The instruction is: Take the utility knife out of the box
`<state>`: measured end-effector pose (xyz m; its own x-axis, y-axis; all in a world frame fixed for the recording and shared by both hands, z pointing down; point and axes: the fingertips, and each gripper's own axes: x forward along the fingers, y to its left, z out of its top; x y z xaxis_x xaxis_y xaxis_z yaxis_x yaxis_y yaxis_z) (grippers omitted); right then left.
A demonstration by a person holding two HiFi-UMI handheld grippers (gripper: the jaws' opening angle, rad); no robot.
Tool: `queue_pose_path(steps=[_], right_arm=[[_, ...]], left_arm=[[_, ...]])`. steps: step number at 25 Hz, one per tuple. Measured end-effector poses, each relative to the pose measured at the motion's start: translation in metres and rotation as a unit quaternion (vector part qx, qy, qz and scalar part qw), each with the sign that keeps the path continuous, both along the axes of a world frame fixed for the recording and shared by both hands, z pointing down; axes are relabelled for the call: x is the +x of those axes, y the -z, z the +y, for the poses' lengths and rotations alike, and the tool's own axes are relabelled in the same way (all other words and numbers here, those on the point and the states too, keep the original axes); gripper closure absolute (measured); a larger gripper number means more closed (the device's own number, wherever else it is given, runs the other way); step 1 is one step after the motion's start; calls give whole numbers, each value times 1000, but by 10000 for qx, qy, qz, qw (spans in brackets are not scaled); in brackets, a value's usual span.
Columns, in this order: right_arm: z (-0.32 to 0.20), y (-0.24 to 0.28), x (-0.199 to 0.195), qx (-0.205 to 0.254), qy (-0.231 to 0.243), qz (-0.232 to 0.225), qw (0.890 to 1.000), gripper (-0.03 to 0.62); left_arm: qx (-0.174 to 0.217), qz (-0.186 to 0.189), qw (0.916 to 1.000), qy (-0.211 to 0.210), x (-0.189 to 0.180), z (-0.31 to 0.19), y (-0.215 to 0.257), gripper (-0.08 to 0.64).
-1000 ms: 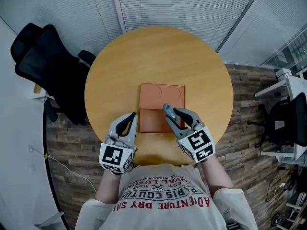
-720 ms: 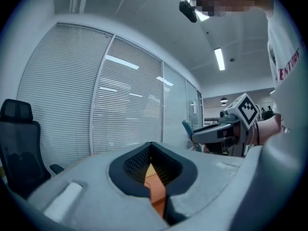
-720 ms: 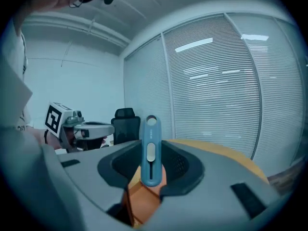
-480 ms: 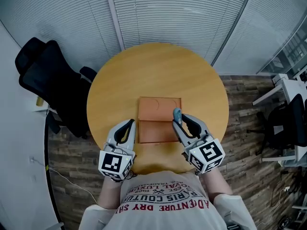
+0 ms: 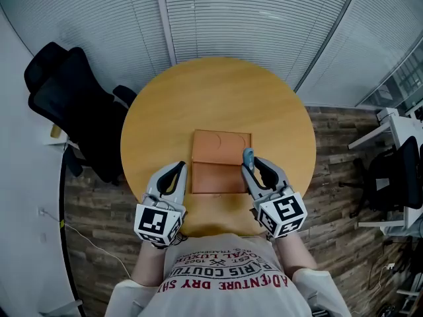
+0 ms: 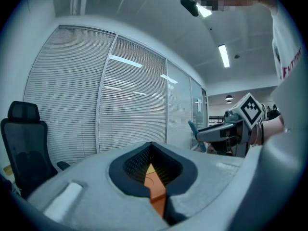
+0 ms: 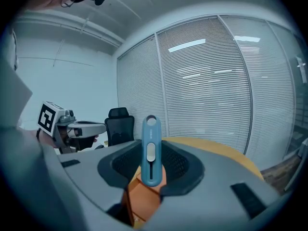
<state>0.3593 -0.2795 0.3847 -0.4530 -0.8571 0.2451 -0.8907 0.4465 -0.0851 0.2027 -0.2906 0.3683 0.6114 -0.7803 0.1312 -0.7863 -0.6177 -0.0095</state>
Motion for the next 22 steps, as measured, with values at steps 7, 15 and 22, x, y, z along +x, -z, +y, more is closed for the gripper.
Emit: queue_pose_path(steps=[7, 15, 22], right_arm=[[2, -2, -1, -36, 8, 78, 10000, 462], [3, -4, -2, -56, 17, 39, 10000, 462], [1, -4, 3, -58, 21, 42, 10000, 462]], left_arm=[[-22, 0, 10000, -36, 8, 0, -2, 566], [-66, 5, 9999, -85, 12, 4, -6, 566], [-49, -12, 9999, -110, 19, 4, -4, 566]])
